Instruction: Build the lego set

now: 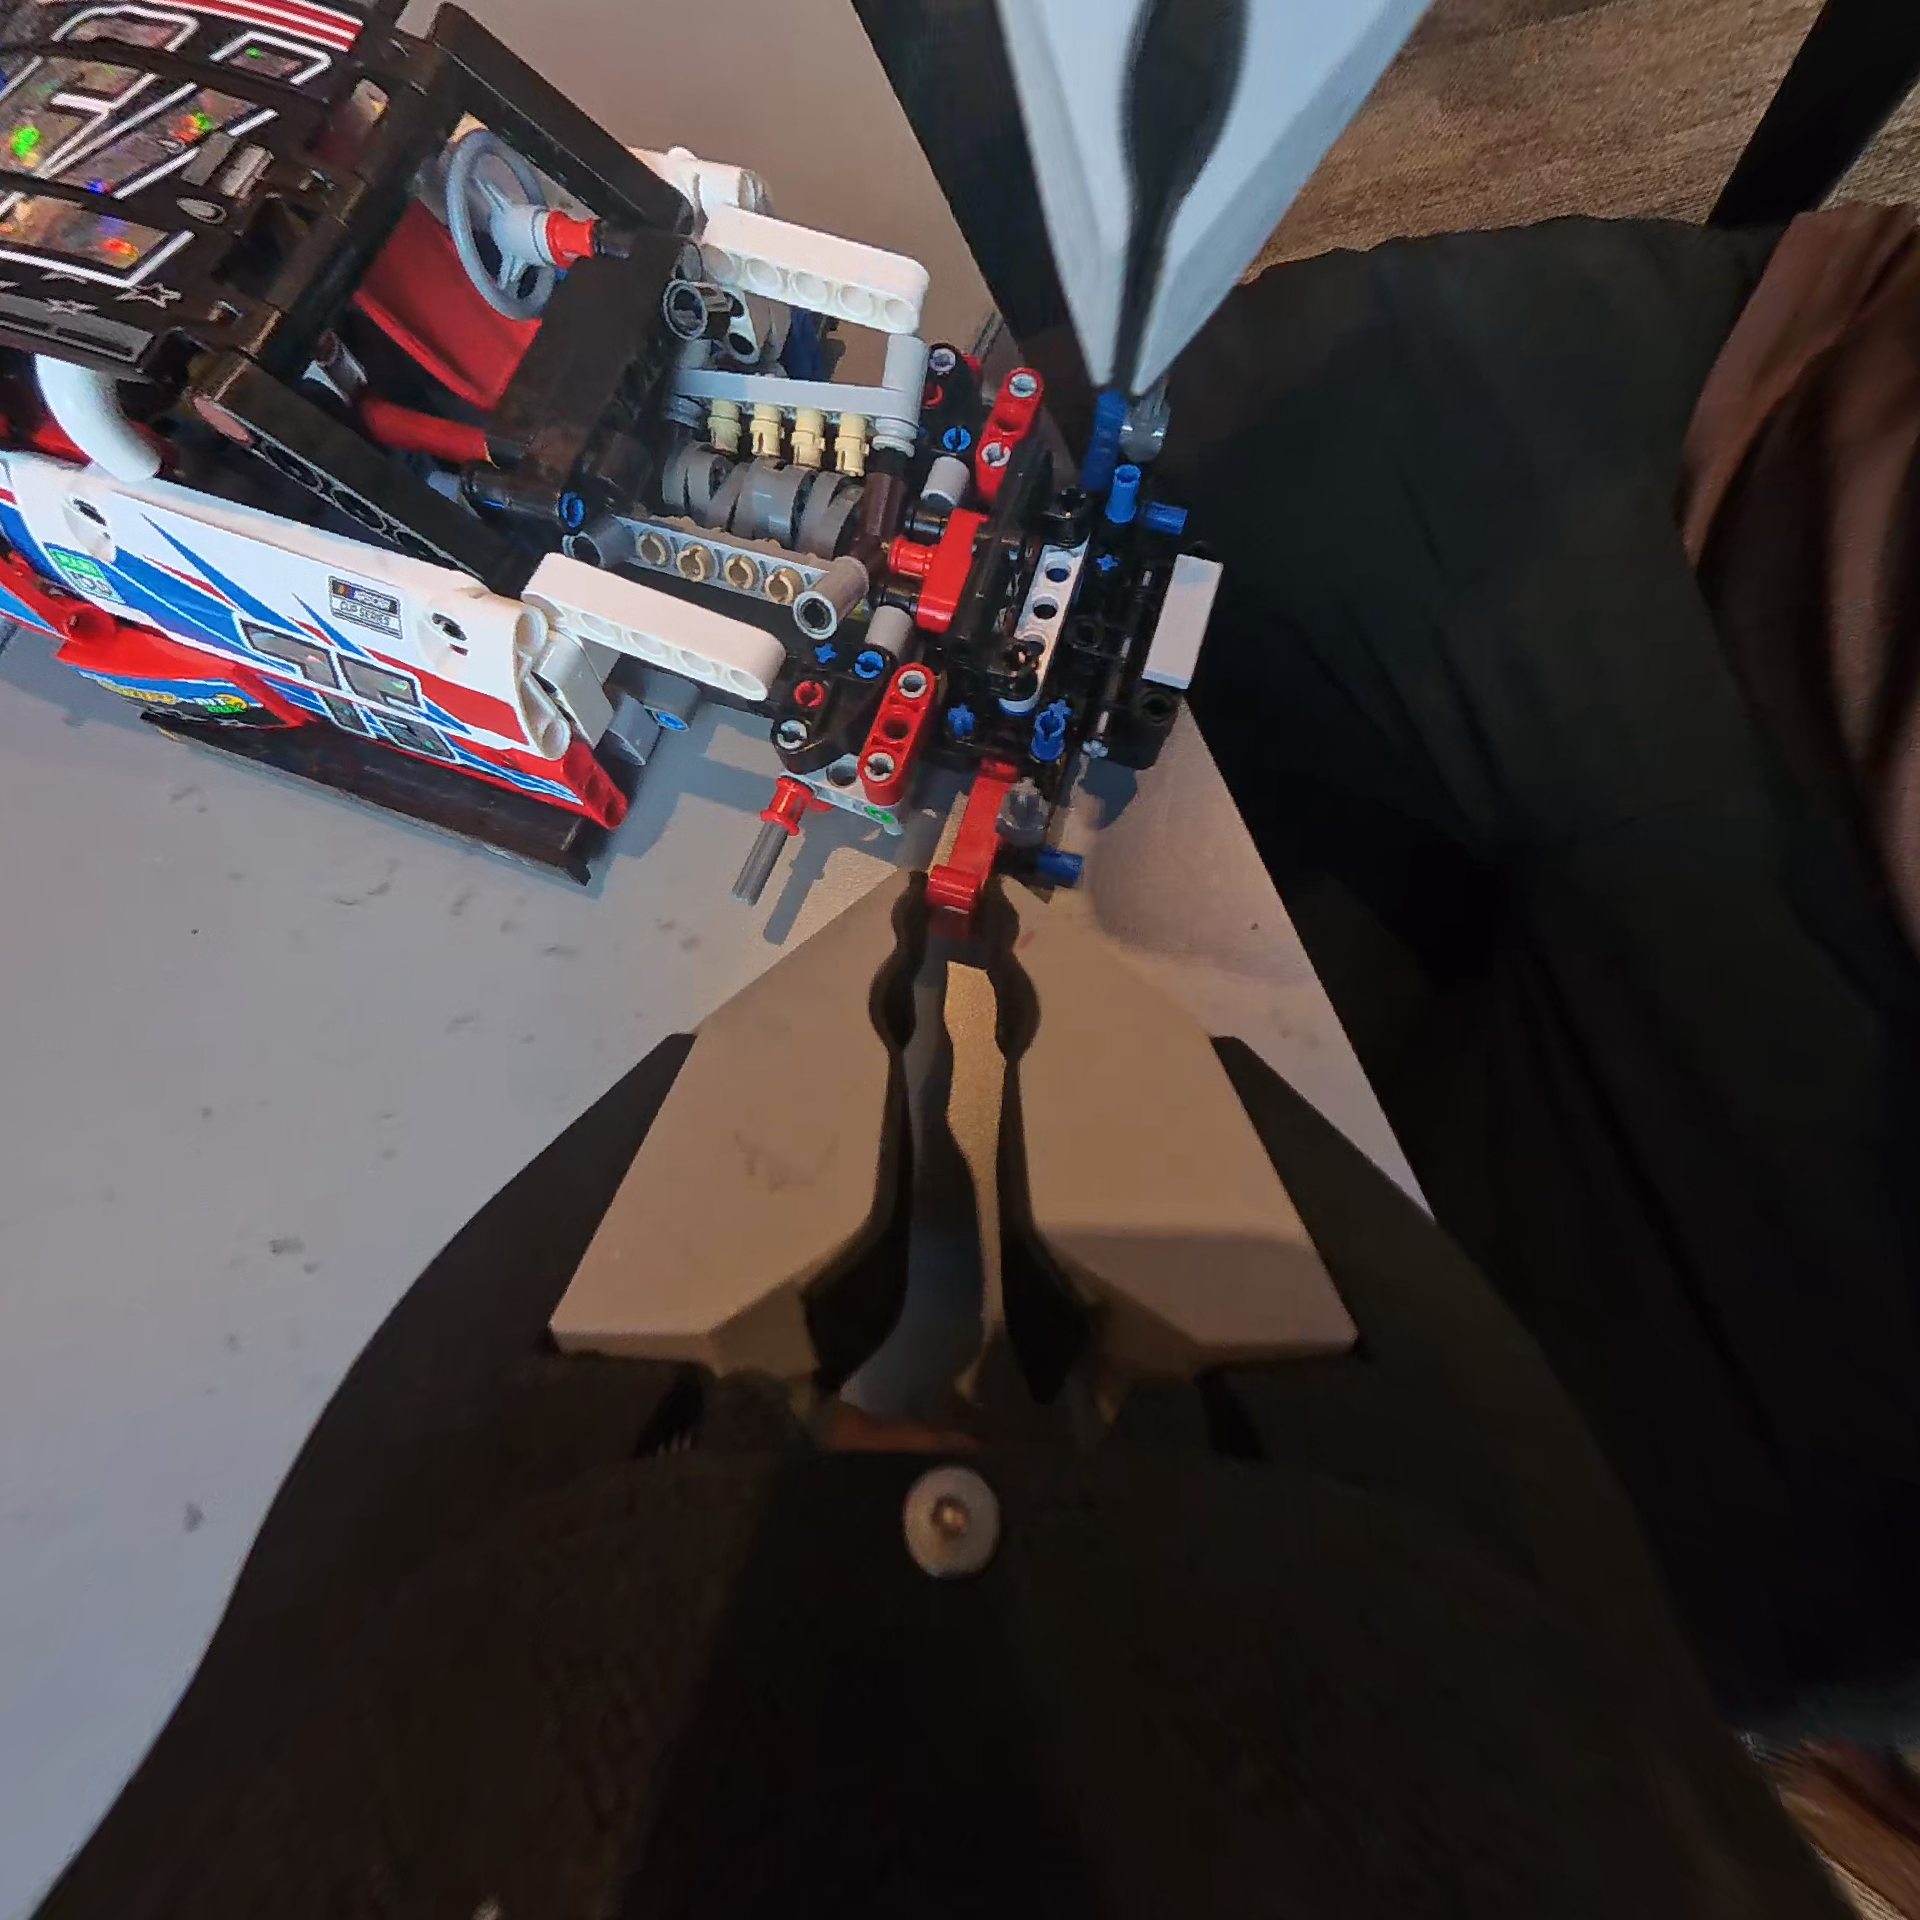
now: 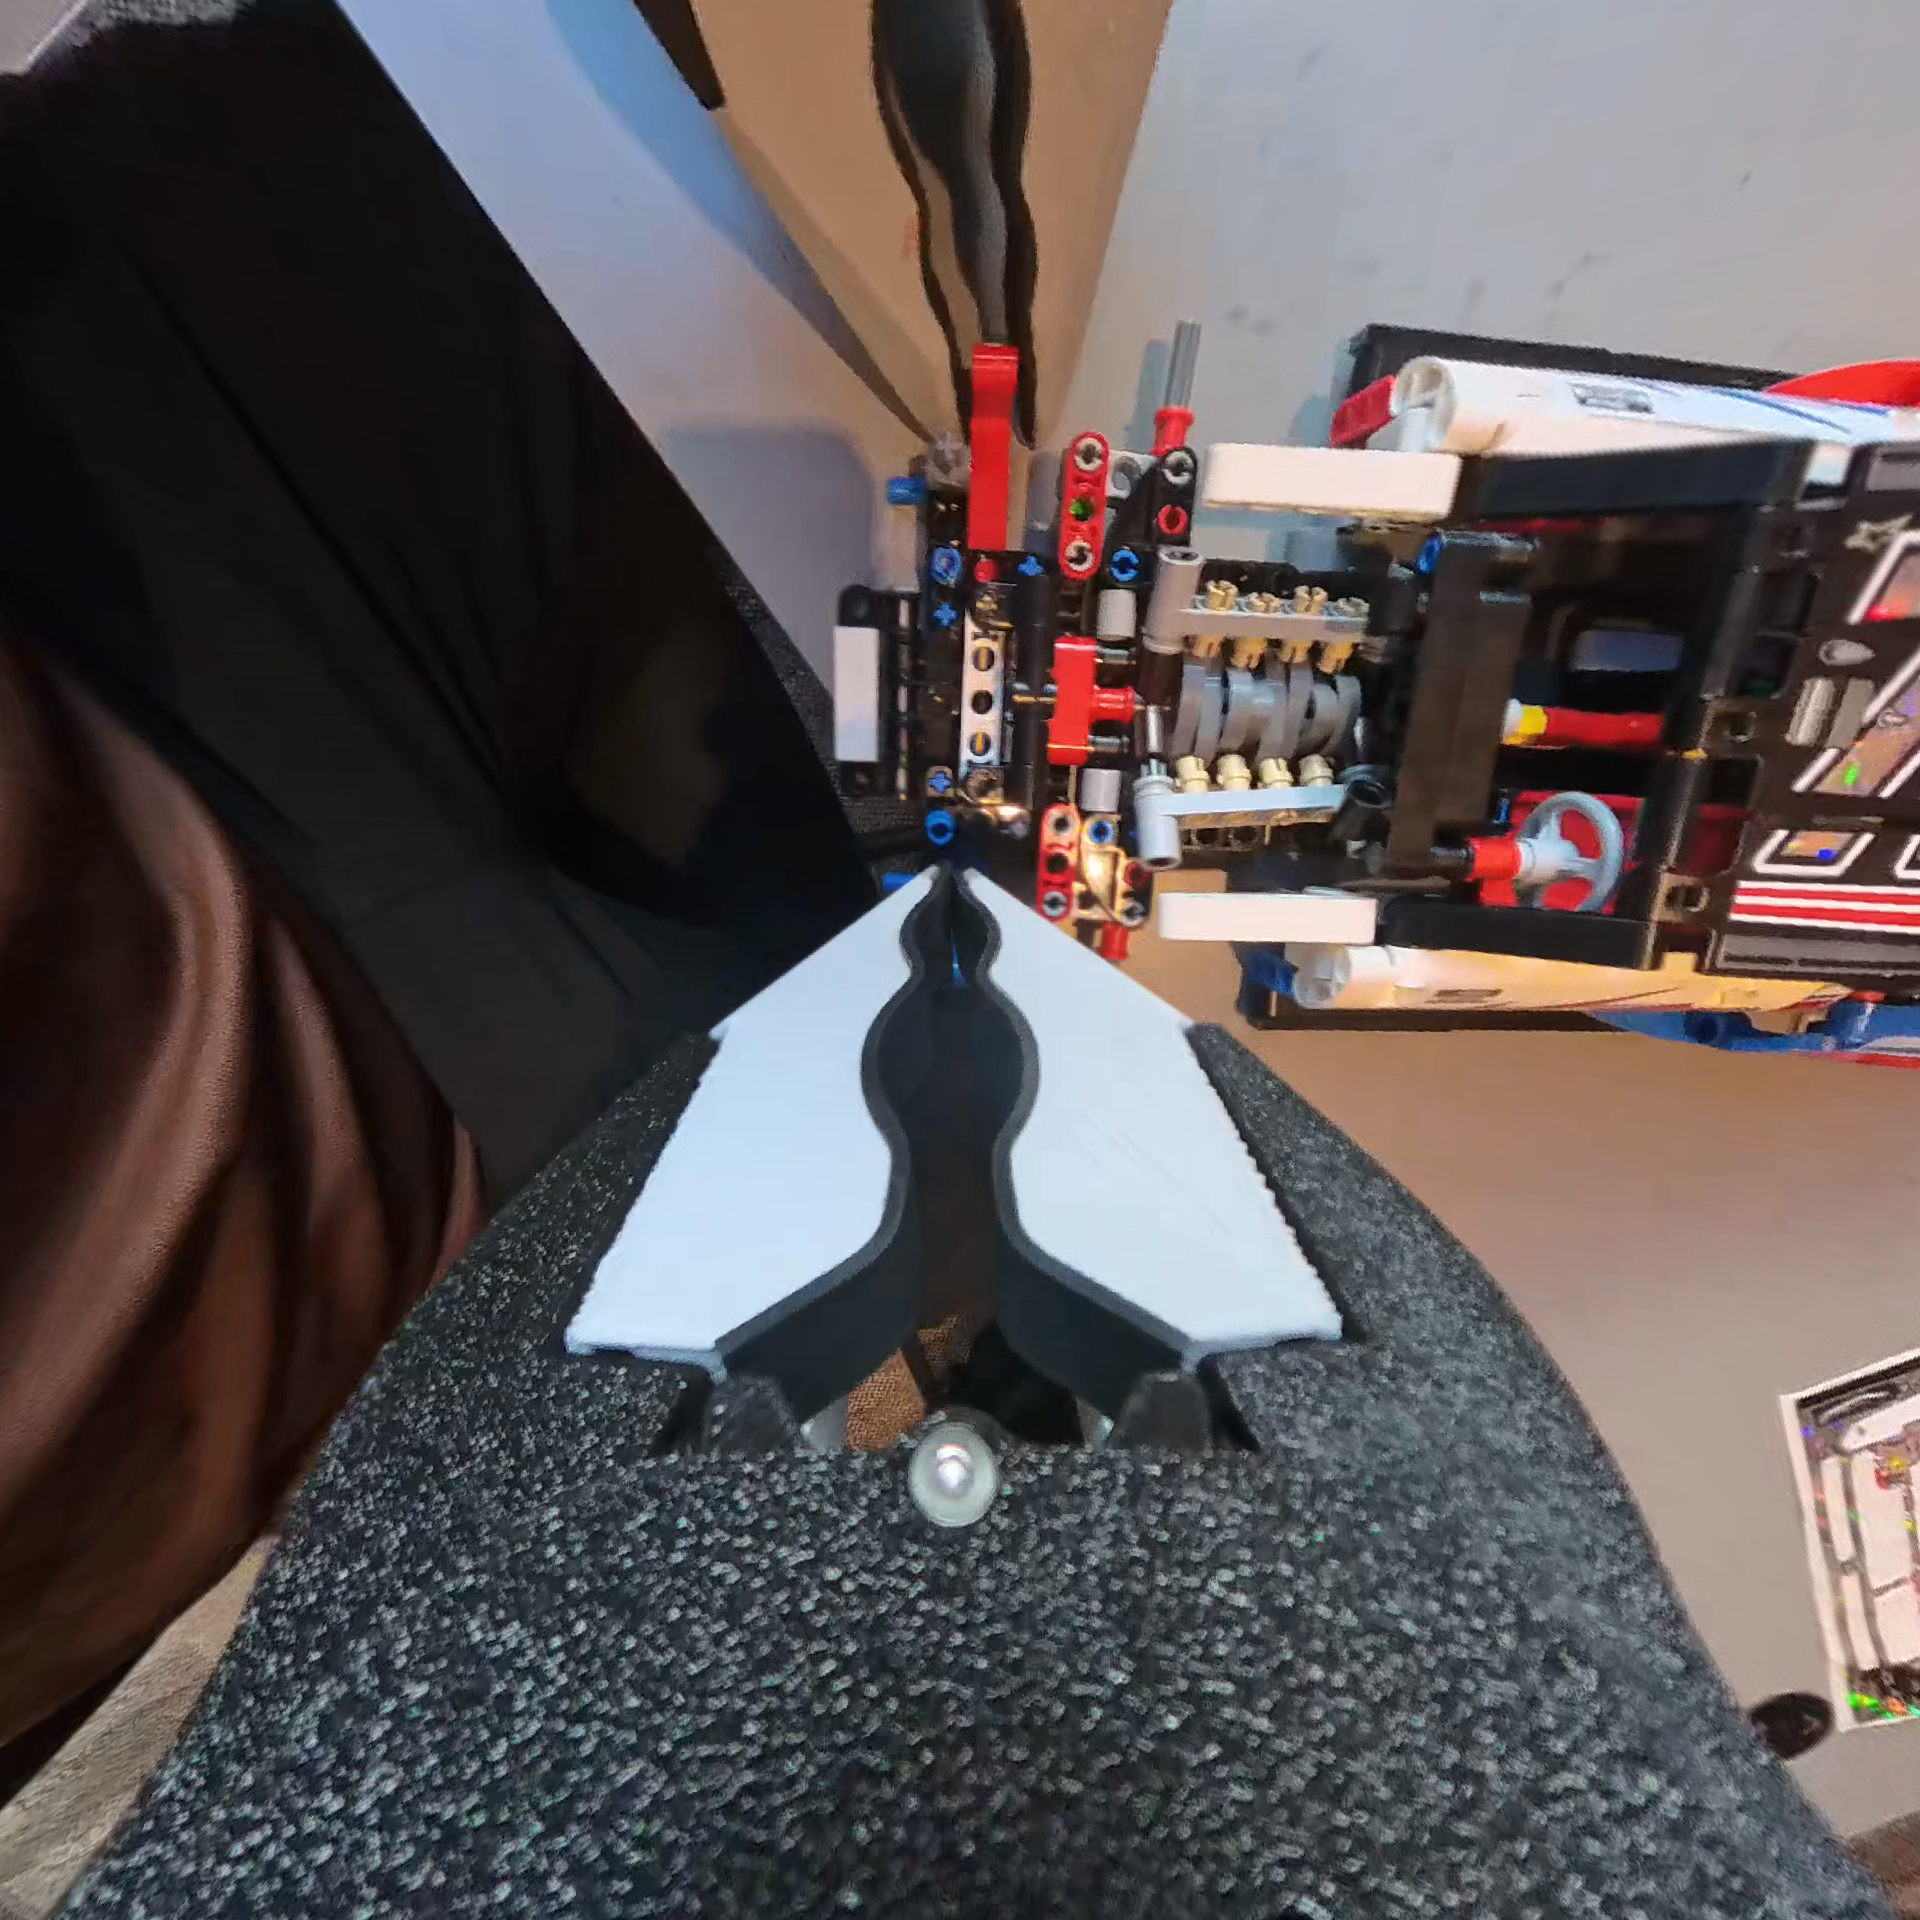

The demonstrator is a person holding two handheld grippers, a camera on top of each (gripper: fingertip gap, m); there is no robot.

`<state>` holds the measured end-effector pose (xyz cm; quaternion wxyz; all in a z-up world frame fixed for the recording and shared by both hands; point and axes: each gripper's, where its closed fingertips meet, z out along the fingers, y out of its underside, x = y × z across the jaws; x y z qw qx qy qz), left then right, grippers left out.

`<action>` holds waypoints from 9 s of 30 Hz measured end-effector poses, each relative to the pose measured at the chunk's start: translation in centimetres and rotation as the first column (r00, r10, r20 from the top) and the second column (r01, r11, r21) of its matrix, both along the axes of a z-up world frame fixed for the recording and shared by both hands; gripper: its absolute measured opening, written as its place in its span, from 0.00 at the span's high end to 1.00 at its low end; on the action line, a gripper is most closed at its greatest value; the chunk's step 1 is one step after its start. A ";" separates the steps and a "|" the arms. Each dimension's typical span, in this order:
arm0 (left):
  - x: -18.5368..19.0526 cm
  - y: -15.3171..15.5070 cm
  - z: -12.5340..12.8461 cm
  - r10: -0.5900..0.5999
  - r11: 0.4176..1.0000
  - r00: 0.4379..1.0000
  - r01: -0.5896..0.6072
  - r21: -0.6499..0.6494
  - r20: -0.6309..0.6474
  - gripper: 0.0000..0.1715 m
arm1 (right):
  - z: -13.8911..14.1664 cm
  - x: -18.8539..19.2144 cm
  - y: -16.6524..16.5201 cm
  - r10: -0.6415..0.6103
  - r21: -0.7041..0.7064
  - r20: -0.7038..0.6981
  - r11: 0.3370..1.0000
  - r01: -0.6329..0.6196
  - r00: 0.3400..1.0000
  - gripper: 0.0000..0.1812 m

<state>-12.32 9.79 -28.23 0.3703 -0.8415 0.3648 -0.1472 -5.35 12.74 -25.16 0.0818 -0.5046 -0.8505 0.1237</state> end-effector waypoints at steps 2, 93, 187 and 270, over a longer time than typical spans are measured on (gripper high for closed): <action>0.0 0.0 0.0 -0.001 1.000 1.000 0.001 -0.008 0.007 0.96 | 0.1 -0.1 -0.5 0.028 0.022 -0.007 0.999 -0.028 1.000 1.00; -2.5 -0.8 1.5 0.155 0.983 0.988 -0.156 0.094 0.013 0.69 | 2.2 2.0 2.1 -0.071 0.111 -0.424 0.985 0.130 0.903 0.86; -0.5 11.6 17.1 0.337 0.444 0.933 -0.272 0.854 0.123 0.76 | 13.1 -1.1 10.7 -0.305 -0.647 -0.531 0.749 -0.145 0.791 0.93; -0.2 11.8 11.4 0.286 0.610 0.950 -0.080 0.788 -0.125 0.78 | 7.6 -0.1 9.4 -0.168 -0.647 -0.408 0.746 -0.154 0.897 0.95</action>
